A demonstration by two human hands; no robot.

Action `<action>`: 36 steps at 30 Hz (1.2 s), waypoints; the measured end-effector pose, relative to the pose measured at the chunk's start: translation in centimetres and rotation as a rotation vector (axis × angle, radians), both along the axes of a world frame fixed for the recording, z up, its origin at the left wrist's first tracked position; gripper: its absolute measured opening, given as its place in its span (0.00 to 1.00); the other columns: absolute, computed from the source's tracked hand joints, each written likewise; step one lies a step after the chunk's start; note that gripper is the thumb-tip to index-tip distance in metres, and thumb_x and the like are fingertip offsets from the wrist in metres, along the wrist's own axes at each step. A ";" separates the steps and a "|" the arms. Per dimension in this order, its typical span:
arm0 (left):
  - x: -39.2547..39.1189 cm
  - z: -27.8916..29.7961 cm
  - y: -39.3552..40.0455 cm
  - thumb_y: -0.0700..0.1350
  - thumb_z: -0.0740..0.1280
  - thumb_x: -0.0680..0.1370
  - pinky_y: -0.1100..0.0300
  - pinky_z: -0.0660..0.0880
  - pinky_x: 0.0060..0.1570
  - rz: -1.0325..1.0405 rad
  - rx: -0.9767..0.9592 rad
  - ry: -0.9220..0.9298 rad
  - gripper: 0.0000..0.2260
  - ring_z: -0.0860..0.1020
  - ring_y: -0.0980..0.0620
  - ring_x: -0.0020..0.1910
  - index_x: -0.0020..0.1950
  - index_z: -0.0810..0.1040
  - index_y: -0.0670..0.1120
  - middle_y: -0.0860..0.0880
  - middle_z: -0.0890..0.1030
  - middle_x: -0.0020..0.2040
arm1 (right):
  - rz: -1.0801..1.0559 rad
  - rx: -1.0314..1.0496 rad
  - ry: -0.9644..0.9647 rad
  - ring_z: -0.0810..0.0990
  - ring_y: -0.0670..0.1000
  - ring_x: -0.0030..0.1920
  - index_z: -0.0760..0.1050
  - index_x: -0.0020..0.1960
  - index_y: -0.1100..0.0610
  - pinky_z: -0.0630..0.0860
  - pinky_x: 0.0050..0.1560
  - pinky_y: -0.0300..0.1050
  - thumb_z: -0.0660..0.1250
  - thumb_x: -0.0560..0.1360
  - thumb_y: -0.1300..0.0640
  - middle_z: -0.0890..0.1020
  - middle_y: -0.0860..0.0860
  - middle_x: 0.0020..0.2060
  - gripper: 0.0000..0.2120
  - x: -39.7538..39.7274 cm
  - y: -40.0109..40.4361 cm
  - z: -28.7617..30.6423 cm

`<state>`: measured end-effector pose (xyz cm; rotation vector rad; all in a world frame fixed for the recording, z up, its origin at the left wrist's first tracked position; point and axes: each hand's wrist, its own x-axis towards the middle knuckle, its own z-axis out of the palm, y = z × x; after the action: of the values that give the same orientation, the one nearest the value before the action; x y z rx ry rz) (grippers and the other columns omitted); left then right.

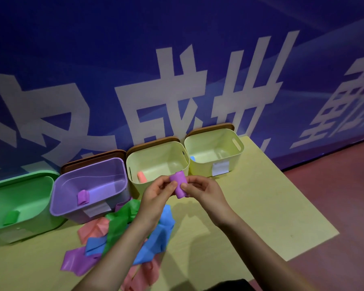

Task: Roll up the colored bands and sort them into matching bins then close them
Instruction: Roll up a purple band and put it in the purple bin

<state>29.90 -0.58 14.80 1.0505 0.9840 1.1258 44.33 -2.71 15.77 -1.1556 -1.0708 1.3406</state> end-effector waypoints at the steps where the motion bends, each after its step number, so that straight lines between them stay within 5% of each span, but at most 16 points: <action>1: 0.7 0.0 0.0 0.36 0.67 0.76 0.67 0.77 0.43 0.008 -0.019 -0.005 0.02 0.80 0.57 0.40 0.47 0.78 0.41 0.52 0.83 0.38 | -0.012 -0.001 -0.020 0.82 0.48 0.42 0.81 0.50 0.61 0.77 0.47 0.40 0.71 0.73 0.61 0.85 0.58 0.42 0.07 0.7 0.1 -0.1; 5: 3.8 0.4 0.1 0.32 0.60 0.78 0.64 0.78 0.41 -0.011 -0.081 -0.027 0.09 0.82 0.55 0.41 0.51 0.79 0.41 0.48 0.85 0.42 | 0.023 0.032 -0.101 0.83 0.47 0.42 0.81 0.49 0.58 0.76 0.46 0.36 0.70 0.74 0.63 0.85 0.55 0.41 0.04 4.2 0.9 0.2; 11: 6.9 0.5 1.2 0.38 0.65 0.71 0.63 0.78 0.48 -0.013 -0.076 -0.118 0.20 0.81 0.51 0.51 0.63 0.74 0.45 0.46 0.83 0.53 | 0.108 0.100 -0.129 0.82 0.48 0.44 0.80 0.52 0.61 0.76 0.46 0.37 0.69 0.75 0.64 0.84 0.57 0.44 0.06 8.2 2.8 0.1; 15: 8.5 0.9 1.4 0.34 0.63 0.76 0.63 0.76 0.53 0.063 -0.034 -0.043 0.17 0.80 0.54 0.56 0.64 0.74 0.45 0.51 0.84 0.54 | 0.153 0.102 -0.085 0.81 0.45 0.45 0.80 0.53 0.58 0.76 0.47 0.37 0.66 0.74 0.56 0.84 0.55 0.46 0.10 8.9 3.7 -0.2; 20: 10.1 1.1 1.3 0.35 0.65 0.77 0.55 0.74 0.61 0.274 -0.049 -0.061 0.18 0.78 0.47 0.59 0.66 0.75 0.44 0.42 0.81 0.58 | 0.093 0.088 0.007 0.75 0.40 0.39 0.76 0.49 0.57 0.71 0.41 0.31 0.63 0.75 0.52 0.79 0.48 0.41 0.10 7.3 4.2 -0.5; 23: 11.0 1.3 1.0 0.30 0.59 0.79 0.58 0.78 0.55 0.450 -0.082 -0.240 0.15 0.79 0.45 0.55 0.64 0.74 0.38 0.38 0.81 0.56 | 0.088 0.155 0.008 0.76 0.40 0.37 0.77 0.47 0.58 0.71 0.41 0.30 0.62 0.75 0.51 0.79 0.45 0.37 0.11 6.5 4.9 -0.2; 27: 10.9 2.1 1.2 0.29 0.57 0.79 0.61 0.80 0.49 0.547 -0.047 -0.381 0.13 0.83 0.51 0.48 0.54 0.77 0.40 0.47 0.85 0.45 | 0.182 0.193 0.010 0.81 0.42 0.45 0.79 0.49 0.56 0.74 0.46 0.33 0.69 0.75 0.61 0.83 0.46 0.41 0.03 6.3 6.1 0.5; 30: 10.5 2.7 1.6 0.29 0.56 0.79 0.62 0.79 0.52 0.526 -0.026 -0.317 0.12 0.83 0.56 0.46 0.55 0.76 0.40 0.56 0.85 0.41 | 0.171 0.222 -0.061 0.80 0.43 0.47 0.79 0.51 0.56 0.74 0.47 0.34 0.67 0.73 0.54 0.83 0.48 0.45 0.10 6.0 6.9 0.5; 36: 6.1 2.8 1.6 0.33 0.63 0.78 0.60 0.76 0.57 0.337 0.011 0.083 0.13 0.81 0.51 0.54 0.60 0.77 0.43 0.45 0.81 0.55 | 0.227 0.382 -0.475 0.77 0.45 0.40 0.74 0.49 0.52 0.73 0.42 0.40 0.55 0.77 0.49 0.79 0.48 0.40 0.11 4.3 7.8 0.3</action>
<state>36.02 1.02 17.65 0.9687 1.2550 1.3701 48.60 5.12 16.10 -1.1069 -1.7611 0.9817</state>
